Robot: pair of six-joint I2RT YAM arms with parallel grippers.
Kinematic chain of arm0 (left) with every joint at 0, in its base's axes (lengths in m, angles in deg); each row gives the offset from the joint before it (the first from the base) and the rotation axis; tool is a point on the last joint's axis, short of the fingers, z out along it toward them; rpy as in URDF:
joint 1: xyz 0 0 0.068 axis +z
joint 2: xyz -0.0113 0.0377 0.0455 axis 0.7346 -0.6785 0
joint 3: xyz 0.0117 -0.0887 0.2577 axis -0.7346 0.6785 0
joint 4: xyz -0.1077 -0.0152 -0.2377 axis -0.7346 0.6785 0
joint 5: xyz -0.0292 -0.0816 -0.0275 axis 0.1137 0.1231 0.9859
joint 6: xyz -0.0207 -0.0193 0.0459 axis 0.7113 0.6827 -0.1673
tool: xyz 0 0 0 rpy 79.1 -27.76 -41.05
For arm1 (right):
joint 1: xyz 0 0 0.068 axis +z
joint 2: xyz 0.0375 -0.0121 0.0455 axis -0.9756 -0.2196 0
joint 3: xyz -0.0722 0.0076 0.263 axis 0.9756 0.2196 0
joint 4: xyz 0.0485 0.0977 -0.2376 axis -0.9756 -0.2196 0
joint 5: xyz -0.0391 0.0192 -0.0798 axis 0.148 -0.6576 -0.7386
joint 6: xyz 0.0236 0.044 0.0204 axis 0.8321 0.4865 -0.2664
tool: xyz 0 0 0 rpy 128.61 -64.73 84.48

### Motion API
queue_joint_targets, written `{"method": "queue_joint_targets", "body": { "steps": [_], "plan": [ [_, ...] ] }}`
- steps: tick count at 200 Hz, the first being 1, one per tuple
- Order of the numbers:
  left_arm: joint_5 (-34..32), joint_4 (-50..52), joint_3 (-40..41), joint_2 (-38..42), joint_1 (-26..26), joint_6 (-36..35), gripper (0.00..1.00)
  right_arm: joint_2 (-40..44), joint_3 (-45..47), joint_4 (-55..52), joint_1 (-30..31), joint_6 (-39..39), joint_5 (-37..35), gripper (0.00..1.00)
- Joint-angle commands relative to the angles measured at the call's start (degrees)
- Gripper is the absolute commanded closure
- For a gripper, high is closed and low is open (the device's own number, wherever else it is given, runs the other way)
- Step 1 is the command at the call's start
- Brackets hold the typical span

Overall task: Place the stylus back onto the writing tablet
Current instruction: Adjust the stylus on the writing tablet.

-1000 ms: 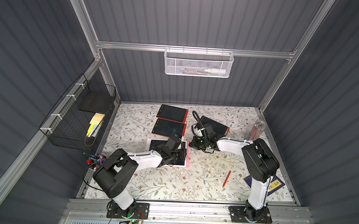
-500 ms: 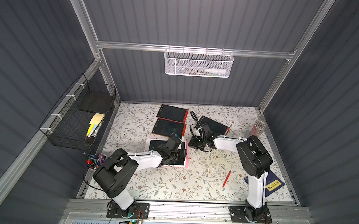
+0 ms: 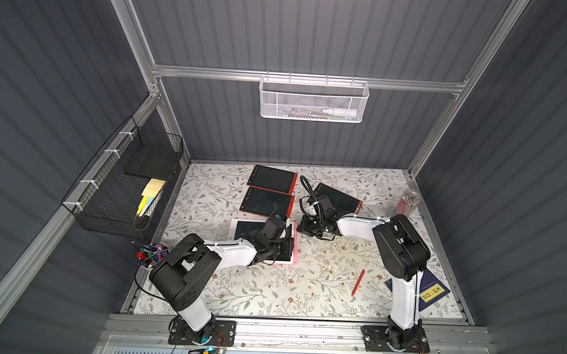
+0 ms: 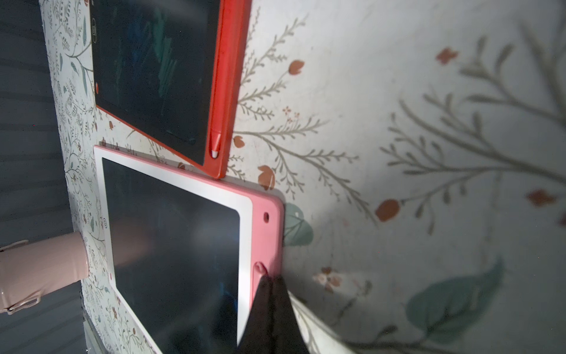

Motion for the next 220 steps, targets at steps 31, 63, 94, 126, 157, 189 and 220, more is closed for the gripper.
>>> {"method": "queue_joint_targets", "body": {
  "steps": [31,63,94,126,157,189,220],
  "plan": [
    [-0.98,1.01,0.47,-0.48,0.52,0.84,1.00,2.29,0.51,0.37,0.63,-1.33,0.66,1.00],
    [-1.40,1.33,-0.14,-0.56,0.76,0.87,1.00,1.23,0.15,-0.43,1.22,-1.63,0.48,1.00],
    [-1.35,1.32,-0.19,-0.57,0.87,0.84,1.00,0.30,-0.29,-1.84,1.81,-1.96,-0.62,1.00],
    [-0.91,0.65,-0.10,-0.57,0.87,0.33,1.00,0.16,-0.59,-2.63,2.09,-2.54,-1.40,1.00],
    [-0.08,0.14,-0.24,-0.83,0.87,0.36,1.00,0.57,-0.79,-3.46,2.17,-3.05,-1.99,1.00],
    [1.36,-2.72,0.15,-1.26,0.87,1.25,1.00,0.49,-0.84,-3.80,2.18,-3.42,-1.99,1.00],
    [3.83,-6.27,1.17,-2.04,0.87,2.37,1.00,0.40,-0.76,-3.71,2.33,-3.42,-1.99,1.00]
  ]
}}
